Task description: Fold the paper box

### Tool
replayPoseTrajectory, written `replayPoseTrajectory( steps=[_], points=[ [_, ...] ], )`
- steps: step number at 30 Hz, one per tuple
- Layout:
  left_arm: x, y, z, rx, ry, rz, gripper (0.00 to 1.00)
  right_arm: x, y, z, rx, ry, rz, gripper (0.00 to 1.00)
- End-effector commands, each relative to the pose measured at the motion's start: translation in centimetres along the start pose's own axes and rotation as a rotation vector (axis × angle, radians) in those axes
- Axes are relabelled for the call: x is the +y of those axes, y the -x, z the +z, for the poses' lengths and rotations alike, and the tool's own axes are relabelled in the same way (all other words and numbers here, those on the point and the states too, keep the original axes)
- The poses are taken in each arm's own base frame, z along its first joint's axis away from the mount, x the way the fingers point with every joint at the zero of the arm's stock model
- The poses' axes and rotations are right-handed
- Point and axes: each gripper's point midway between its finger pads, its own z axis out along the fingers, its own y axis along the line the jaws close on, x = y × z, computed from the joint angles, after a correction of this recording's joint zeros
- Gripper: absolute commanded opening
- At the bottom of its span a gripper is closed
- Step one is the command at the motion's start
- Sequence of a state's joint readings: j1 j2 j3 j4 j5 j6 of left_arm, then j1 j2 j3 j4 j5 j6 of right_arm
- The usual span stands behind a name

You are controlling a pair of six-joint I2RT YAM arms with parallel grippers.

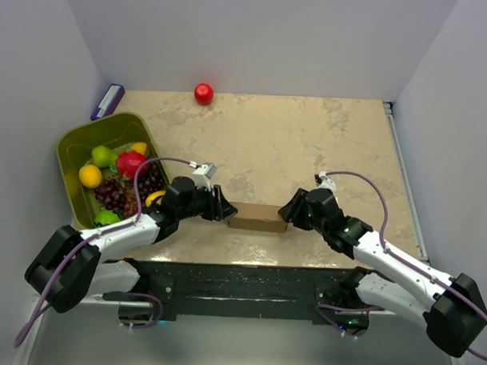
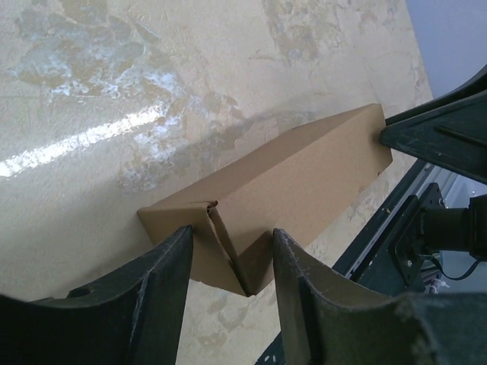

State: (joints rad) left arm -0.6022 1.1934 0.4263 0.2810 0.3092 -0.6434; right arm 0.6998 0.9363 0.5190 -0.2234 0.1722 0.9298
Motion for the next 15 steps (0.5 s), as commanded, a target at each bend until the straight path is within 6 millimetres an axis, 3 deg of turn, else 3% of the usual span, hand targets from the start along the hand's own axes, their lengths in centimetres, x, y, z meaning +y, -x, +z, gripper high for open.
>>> replayPoseTrajectory(
  steps=[1, 4, 8, 11, 12, 15],
  points=[
    [-1.5, 1.1, 0.8, -0.042, -0.104, 0.014, 0.45, 0.2, 0.1, 0.2, 0.001, 0.02, -0.026, 0.47],
    [-1.7, 0.7, 1.2, -0.029, -0.13, 0.007, 0.37, -0.6, 0.1, 0.3, 0.0, -0.01, -0.041, 0.46],
    [-2.0, 1.1, 1.7, -0.046, -0.159, 0.027, 0.3, -0.1, 0.5, 0.8, -0.019, 0.027, -0.058, 0.37],
    [-2.6, 2.7, 2.5, -0.09, -0.179, 0.079, 0.25, 1.2, 2.0, 1.2, -0.075, 0.065, -0.101, 0.31],
    [-3.3, 4.1, 2.9, -0.119, -0.194, 0.108, 0.25, 1.2, 2.4, 1.5, -0.081, 0.061, -0.118, 0.31],
    [-3.7, 6.3, 4.4, -0.152, -0.19, 0.191, 0.24, 3.2, 5.0, 1.6, -0.149, 0.097, -0.182, 0.28]
  ],
)
